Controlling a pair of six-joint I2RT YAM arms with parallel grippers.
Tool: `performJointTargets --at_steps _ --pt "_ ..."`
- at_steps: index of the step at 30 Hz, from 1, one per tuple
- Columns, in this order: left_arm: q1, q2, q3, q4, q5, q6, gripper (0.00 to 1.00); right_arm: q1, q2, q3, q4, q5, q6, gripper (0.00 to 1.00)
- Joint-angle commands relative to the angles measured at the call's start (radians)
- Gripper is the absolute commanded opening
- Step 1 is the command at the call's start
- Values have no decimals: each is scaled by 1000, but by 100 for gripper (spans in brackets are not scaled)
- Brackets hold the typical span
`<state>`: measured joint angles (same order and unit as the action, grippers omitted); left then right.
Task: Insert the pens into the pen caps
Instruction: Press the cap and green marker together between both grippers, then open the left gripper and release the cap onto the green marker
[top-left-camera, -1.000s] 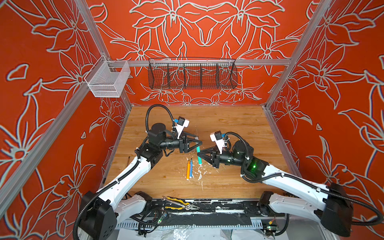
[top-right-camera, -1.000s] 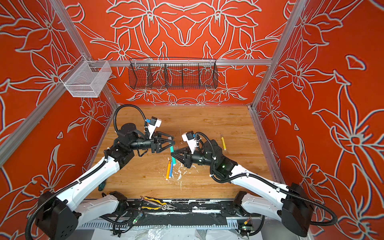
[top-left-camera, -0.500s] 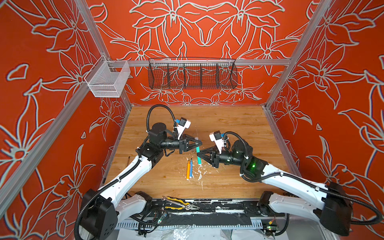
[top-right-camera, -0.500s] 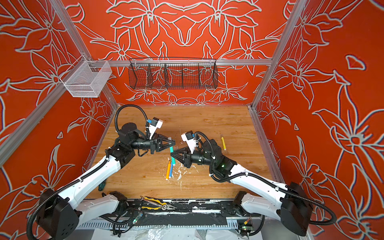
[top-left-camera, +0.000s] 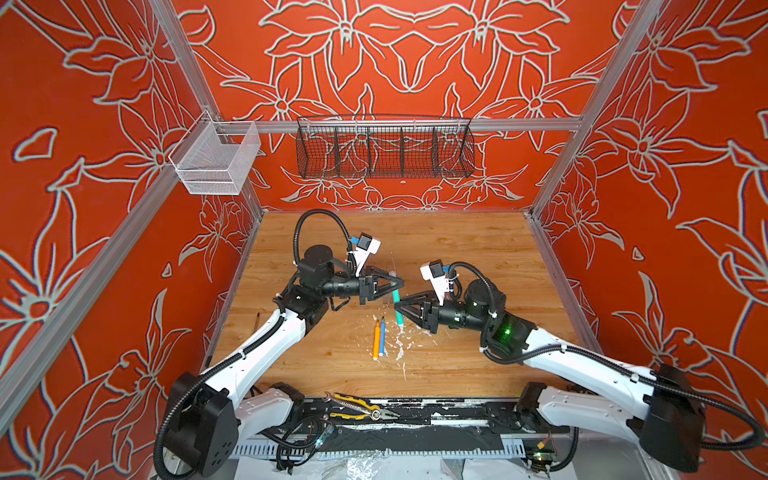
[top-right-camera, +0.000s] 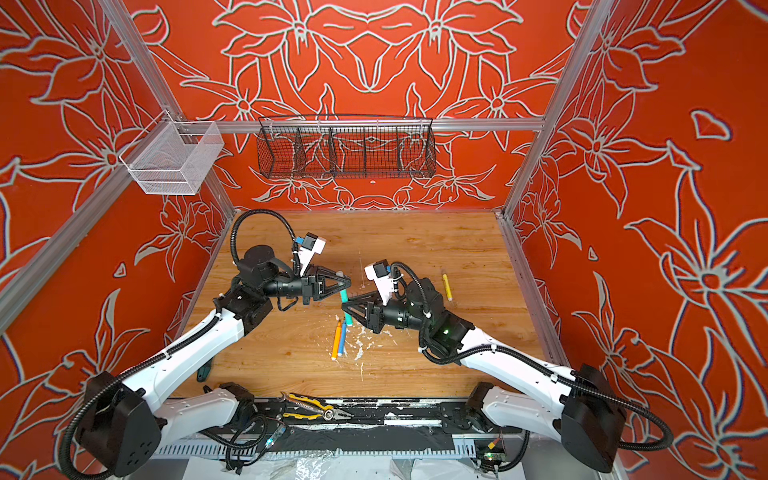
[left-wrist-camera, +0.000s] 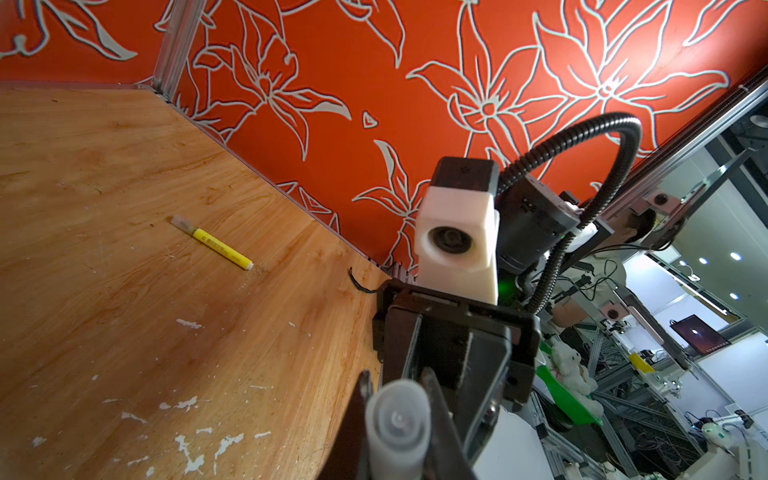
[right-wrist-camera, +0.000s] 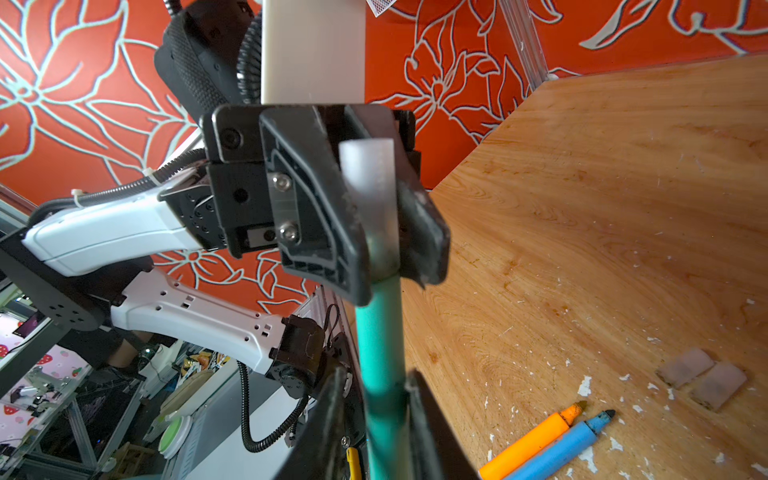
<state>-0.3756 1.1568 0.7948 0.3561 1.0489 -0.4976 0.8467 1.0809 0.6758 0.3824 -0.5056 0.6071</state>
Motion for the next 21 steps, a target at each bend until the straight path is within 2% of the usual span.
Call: performJointTargets --at_steps 1,14,17,21 --pt "10 -2 -12 68 -1 -12 0 2 3 29 38 5 21 36" --pt "12 3 -16 114 54 -49 0 -1 117 91 65 -6 -6 47" --pt "12 1 -19 113 57 -52 0 -2 151 124 65 -24 -17 39" --pt "12 -6 -19 110 57 -48 0 -3 175 144 77 -48 -17 23"
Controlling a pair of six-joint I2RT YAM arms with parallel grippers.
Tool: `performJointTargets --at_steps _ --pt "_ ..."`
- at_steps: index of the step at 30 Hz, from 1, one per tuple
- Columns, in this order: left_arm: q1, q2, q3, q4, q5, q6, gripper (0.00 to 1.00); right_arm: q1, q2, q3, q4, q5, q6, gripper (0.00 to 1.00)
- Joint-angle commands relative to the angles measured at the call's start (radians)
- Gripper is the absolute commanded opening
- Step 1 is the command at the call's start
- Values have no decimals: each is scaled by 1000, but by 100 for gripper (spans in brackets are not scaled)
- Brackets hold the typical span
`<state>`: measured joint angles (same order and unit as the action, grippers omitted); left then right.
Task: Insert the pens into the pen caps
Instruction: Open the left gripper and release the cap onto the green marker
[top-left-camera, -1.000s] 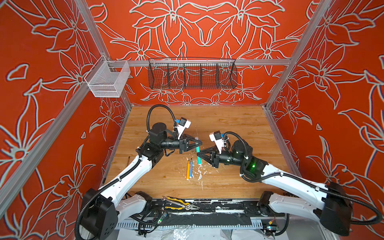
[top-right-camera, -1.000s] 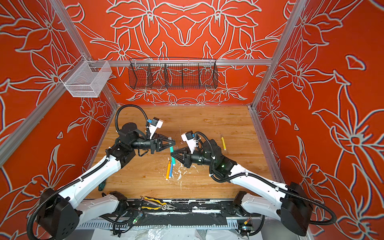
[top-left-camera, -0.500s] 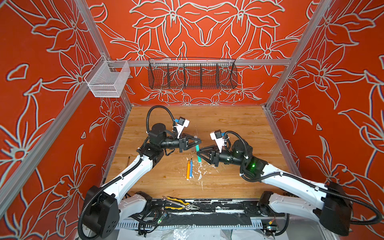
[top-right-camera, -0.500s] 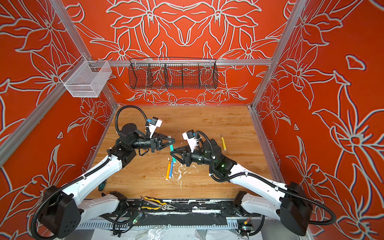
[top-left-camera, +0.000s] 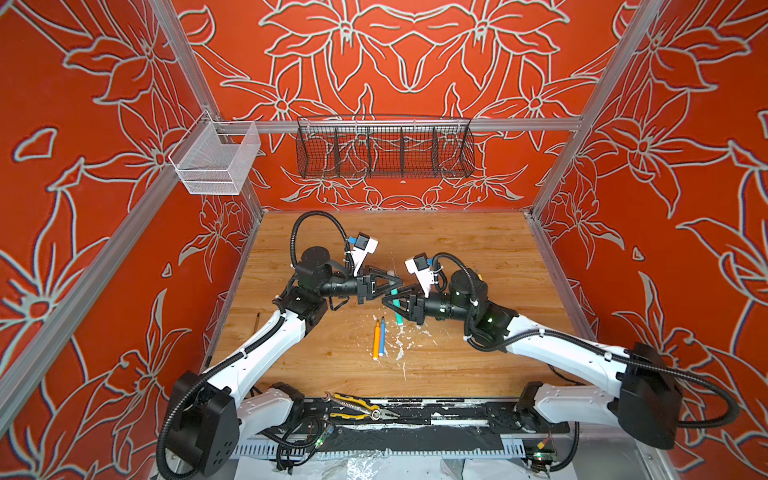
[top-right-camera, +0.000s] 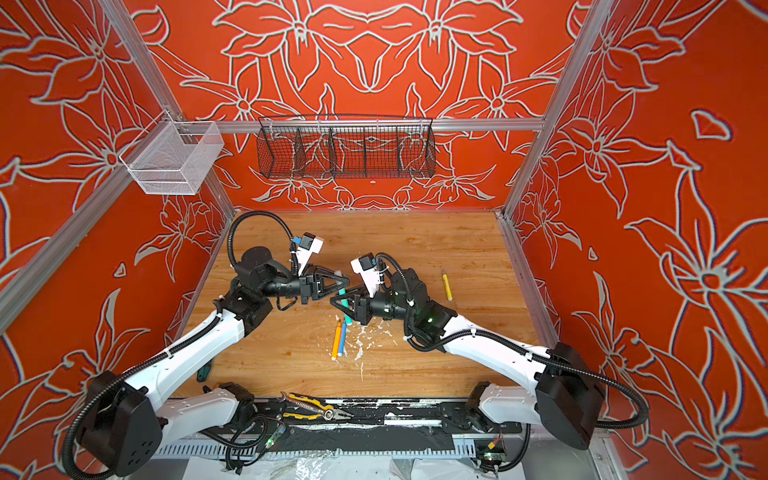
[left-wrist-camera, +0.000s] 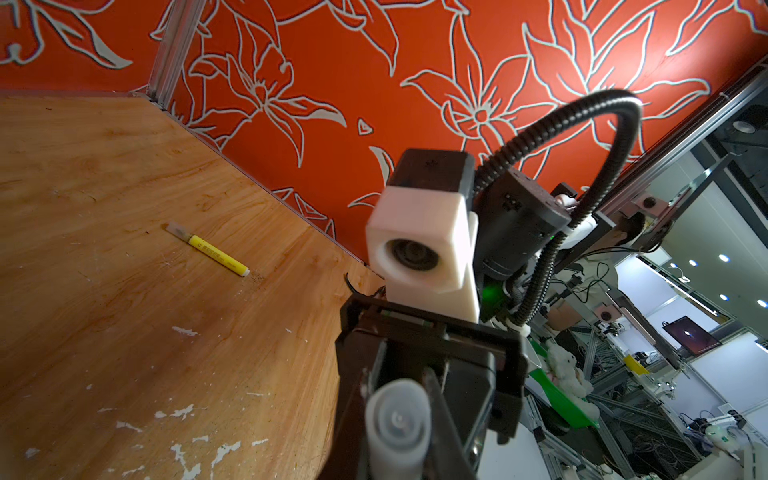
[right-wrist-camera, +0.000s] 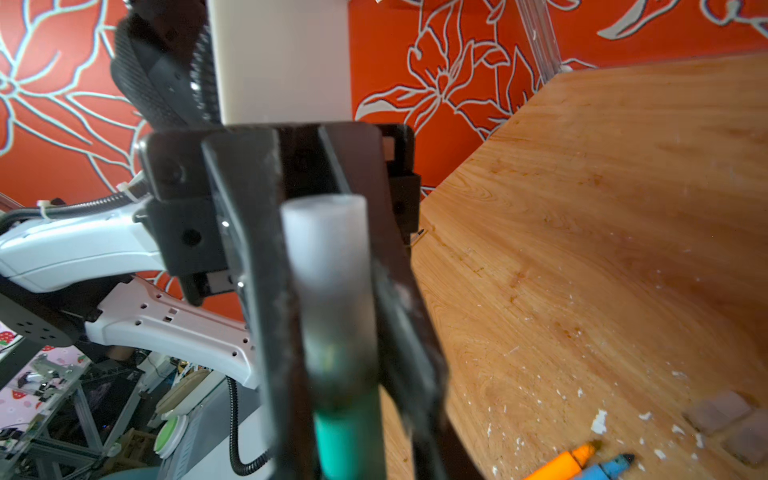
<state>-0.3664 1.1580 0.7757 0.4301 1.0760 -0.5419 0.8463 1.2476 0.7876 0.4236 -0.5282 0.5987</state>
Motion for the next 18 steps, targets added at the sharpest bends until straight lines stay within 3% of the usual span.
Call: performJointTargets --at_steps 1,6,9,11,14,16,18 --pt "3 -6 0 34 30 -4 0 -3 11 32 38 -32 -8 19" --pt "3 0 5 38 29 -7 0 -4 5 18 61 -59 10 0" --pt "3 11 16 38 29 -10 0 -3 -9 4 61 -72 13 0" --pt "4 20 29 39 36 -19 19 -3 -19 1 54 -73 10 0" --pt "7 28 37 64 34 -43 60 -4 -28 -5 50 -83 7 0" --pt "13 24 37 68 20 -44 76 -4 -29 -6 53 -92 8 0" --pt "24 23 40 69 16 -45 81 -3 -27 -9 57 -103 12 0"
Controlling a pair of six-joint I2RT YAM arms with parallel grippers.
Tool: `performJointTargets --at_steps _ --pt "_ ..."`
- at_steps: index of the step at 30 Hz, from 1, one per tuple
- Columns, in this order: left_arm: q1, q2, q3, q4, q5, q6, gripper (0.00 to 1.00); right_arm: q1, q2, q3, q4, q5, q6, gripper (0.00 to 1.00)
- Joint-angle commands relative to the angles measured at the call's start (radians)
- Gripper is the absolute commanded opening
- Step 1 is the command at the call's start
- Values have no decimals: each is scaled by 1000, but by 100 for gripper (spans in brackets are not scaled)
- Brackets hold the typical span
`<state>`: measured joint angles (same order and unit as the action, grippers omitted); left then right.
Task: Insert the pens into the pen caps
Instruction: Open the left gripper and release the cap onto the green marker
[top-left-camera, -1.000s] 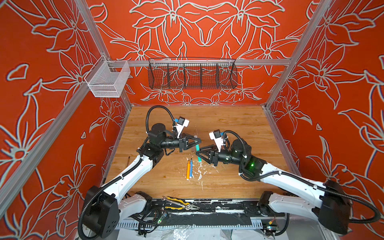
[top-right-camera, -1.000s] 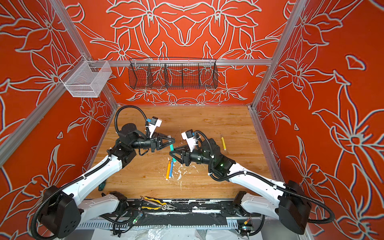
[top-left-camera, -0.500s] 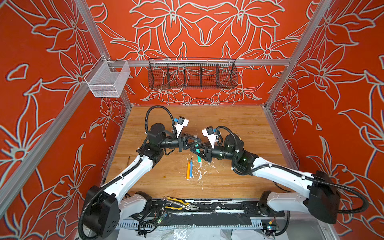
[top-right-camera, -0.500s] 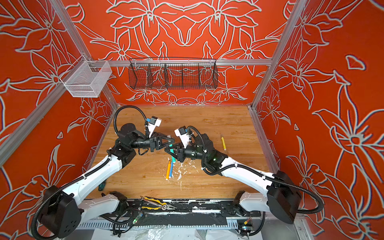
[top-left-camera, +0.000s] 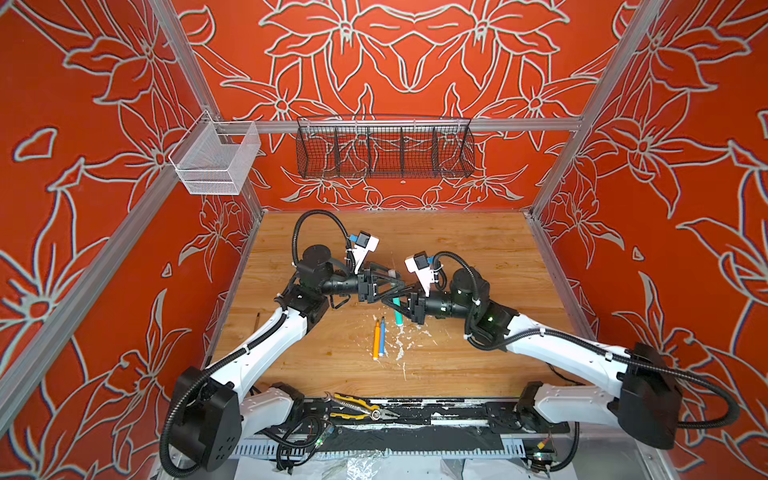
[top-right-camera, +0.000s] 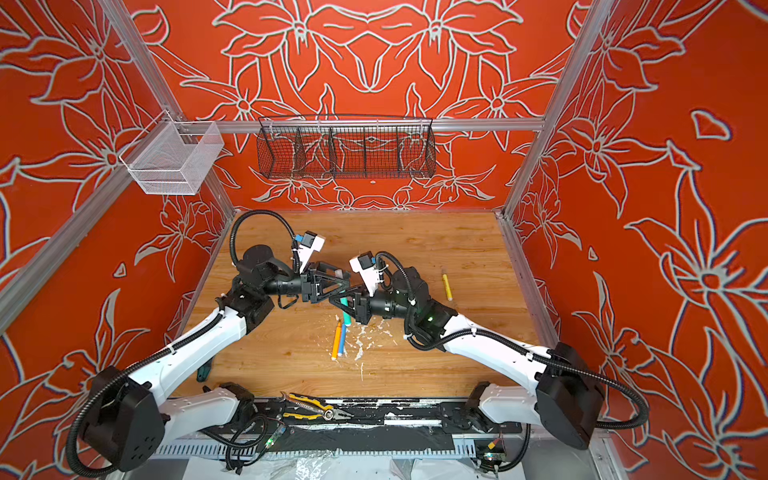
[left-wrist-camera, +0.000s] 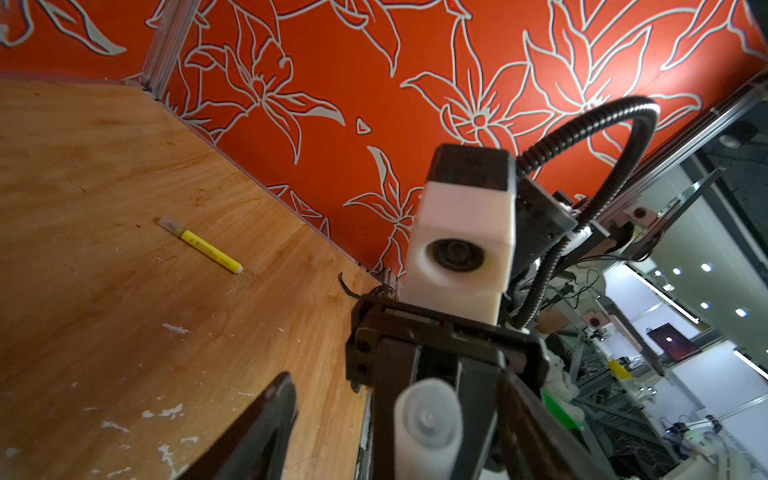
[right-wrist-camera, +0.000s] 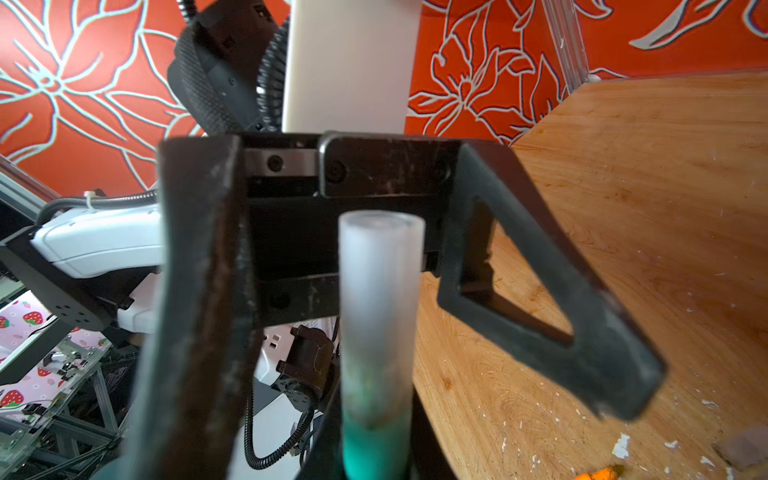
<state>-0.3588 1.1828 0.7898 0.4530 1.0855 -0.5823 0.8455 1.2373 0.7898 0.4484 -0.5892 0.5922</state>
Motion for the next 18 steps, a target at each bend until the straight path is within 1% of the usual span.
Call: performJointTargets --at_steps 1,6,8,11,12,14,18 --pt "23 -1 28 48 5 -8 82 -2 -14 -14 37 -48 21 0" --pt "52 -2 19 77 -15 -32 83 -1 -9 -23 53 -72 31 0" --pt "55 1 19 88 -9 -38 80 -1 -9 -26 59 -71 34 0" --pt "57 10 20 99 9 -41 64 0 -7 -28 61 -66 37 0" --pt "57 14 19 107 18 -46 56 -1 -7 -29 61 -65 37 0" --pt "57 20 15 133 37 -63 44 -2 -7 -26 58 -57 35 0" --pt "57 25 13 137 54 -68 41 -1 -9 -18 48 -50 29 0"
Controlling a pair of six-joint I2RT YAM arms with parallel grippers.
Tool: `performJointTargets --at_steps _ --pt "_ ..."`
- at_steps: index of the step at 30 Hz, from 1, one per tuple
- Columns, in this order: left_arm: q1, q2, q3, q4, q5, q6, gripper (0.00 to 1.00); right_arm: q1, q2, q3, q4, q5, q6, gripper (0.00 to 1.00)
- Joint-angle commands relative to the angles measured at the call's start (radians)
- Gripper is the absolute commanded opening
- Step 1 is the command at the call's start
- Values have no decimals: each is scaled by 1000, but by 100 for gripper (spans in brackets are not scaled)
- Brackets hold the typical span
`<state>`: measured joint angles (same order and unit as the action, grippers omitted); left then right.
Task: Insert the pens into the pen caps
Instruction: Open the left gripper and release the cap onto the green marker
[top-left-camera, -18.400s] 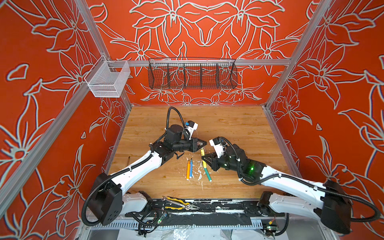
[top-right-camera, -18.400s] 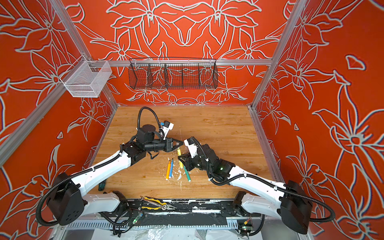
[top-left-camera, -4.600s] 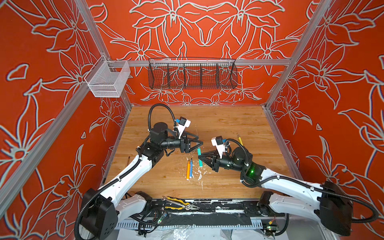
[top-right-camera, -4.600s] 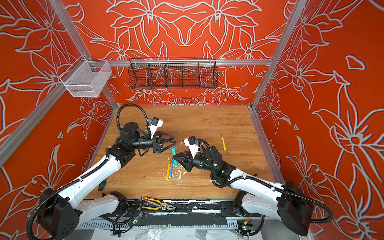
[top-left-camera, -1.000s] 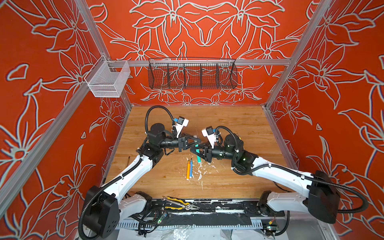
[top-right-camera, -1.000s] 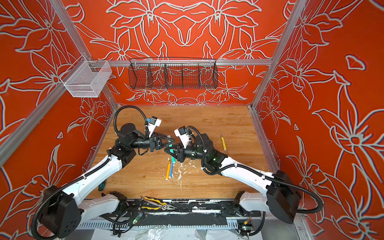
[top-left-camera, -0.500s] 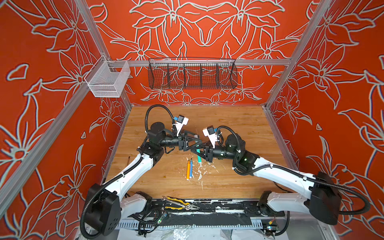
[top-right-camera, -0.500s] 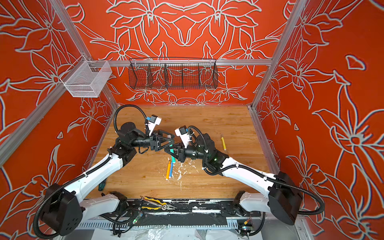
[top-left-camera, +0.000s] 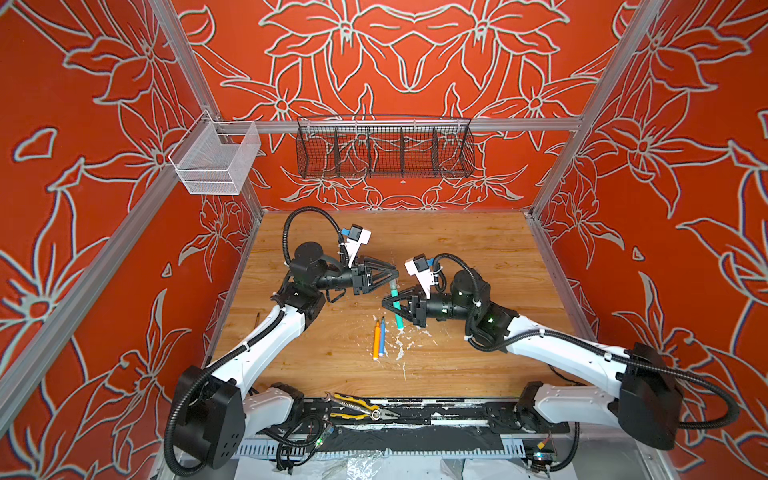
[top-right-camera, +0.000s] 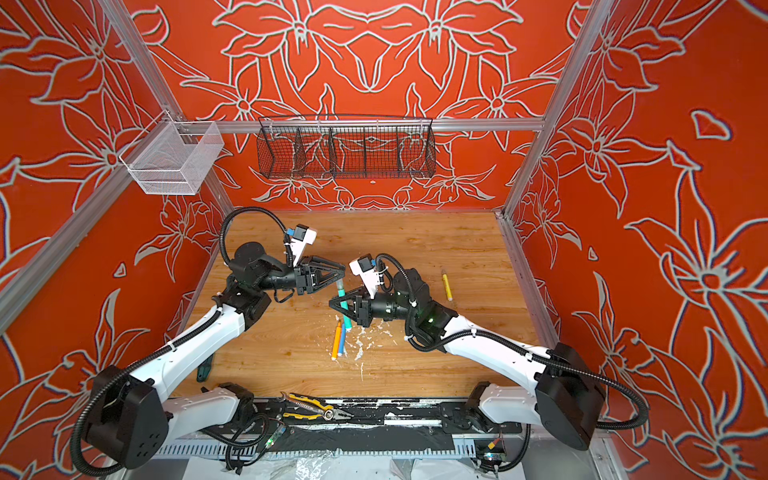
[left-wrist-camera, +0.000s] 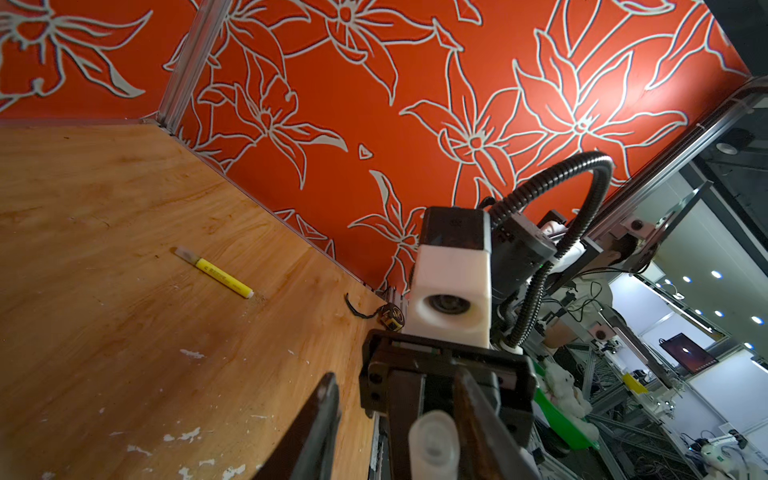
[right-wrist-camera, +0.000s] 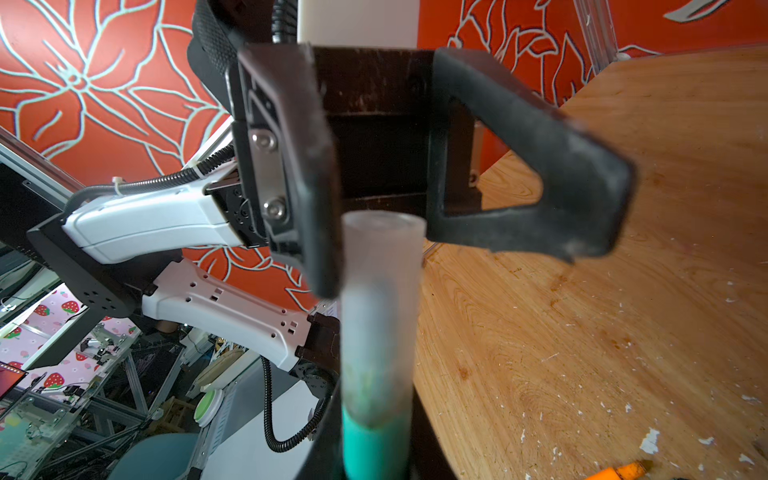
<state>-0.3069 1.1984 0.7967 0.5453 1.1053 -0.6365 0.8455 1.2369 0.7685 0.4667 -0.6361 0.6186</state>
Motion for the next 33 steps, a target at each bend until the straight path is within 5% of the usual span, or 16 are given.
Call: performJointTargets --at_steps 1,8,15,23,27,33 --pt "5 10 6 46 37 -12 36 -2 -10 5 28 -1 1 0" --pt "1 13 -2 49 74 -15 1 -2 -55 17 -54 88 -16 0" --pt "-34 47 -7 73 139 5 0 -6 -172 -10 -93 228 -34 0" --pt "-92 96 7 98 187 4 0 -7 -212 38 -180 231 -101 0" --pt "-113 77 10 -18 195 67 0 -6 -257 12 -170 299 -93 0" --pt "-187 61 108 -450 123 391 0 -22 -291 18 -193 305 -107 0"
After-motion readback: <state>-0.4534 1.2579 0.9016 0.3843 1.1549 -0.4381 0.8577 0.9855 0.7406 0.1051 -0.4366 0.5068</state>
